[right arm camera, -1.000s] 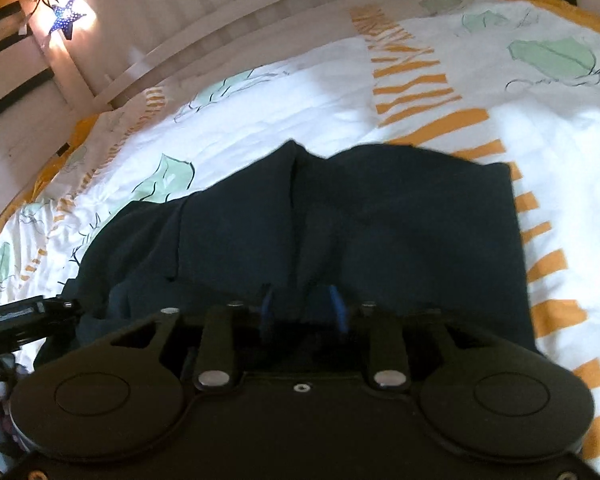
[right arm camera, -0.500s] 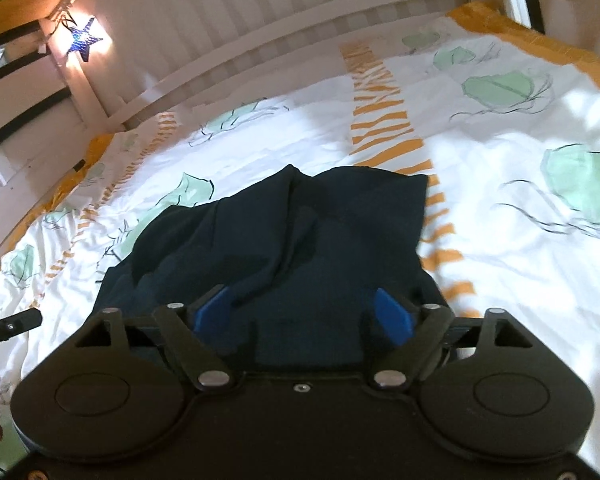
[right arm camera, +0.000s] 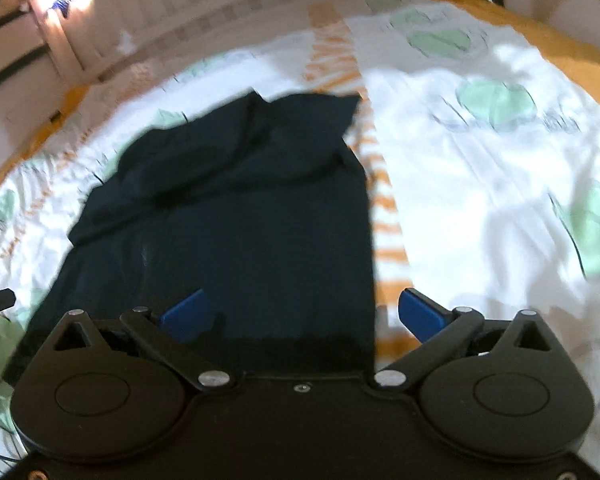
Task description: Fold large clothes
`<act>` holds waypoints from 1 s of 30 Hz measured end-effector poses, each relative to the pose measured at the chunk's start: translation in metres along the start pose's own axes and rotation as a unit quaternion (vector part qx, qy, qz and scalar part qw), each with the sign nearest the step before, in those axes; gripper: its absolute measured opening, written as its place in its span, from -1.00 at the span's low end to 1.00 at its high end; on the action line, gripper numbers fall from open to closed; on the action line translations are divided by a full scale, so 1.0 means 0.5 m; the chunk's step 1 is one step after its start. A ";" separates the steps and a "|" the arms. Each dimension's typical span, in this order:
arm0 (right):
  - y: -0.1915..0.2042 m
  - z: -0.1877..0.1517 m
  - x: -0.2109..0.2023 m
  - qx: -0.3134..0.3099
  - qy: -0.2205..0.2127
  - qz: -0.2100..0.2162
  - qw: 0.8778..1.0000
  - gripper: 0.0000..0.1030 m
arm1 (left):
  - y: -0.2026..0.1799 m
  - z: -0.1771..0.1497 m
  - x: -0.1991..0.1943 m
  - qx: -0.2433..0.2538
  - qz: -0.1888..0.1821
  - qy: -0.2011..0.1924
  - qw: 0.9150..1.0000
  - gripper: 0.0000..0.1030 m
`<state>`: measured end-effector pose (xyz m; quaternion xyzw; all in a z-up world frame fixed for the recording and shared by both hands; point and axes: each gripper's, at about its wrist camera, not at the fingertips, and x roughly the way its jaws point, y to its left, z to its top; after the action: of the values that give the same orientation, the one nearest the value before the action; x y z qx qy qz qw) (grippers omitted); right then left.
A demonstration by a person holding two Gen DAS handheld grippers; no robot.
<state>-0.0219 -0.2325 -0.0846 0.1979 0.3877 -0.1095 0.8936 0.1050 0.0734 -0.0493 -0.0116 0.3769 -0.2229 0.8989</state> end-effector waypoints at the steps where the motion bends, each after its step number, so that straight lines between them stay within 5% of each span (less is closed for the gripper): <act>1: -0.004 -0.006 0.000 0.003 0.006 0.000 1.000 0.99 | 0.003 -0.008 0.003 -0.004 0.000 0.008 1.000 1.00; 8: -0.024 -0.037 0.019 0.031 0.064 0.002 0.997 0.99 | 0.029 -0.033 0.020 -0.025 0.018 0.047 0.998 1.00; 12: -0.020 -0.047 0.029 0.022 0.079 0.002 0.997 1.00 | 0.058 -0.052 0.061 -0.056 0.010 0.108 0.993 1.00; 30: -0.014 -0.065 0.049 0.017 0.059 -0.006 0.998 1.00 | 0.058 -0.063 0.080 -0.067 0.022 0.114 0.991 1.00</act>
<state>-0.0289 -0.2256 -0.1244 0.2170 0.4387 -0.1097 0.8651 0.1194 0.0876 -0.1042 -0.0377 0.4910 -0.1774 0.8521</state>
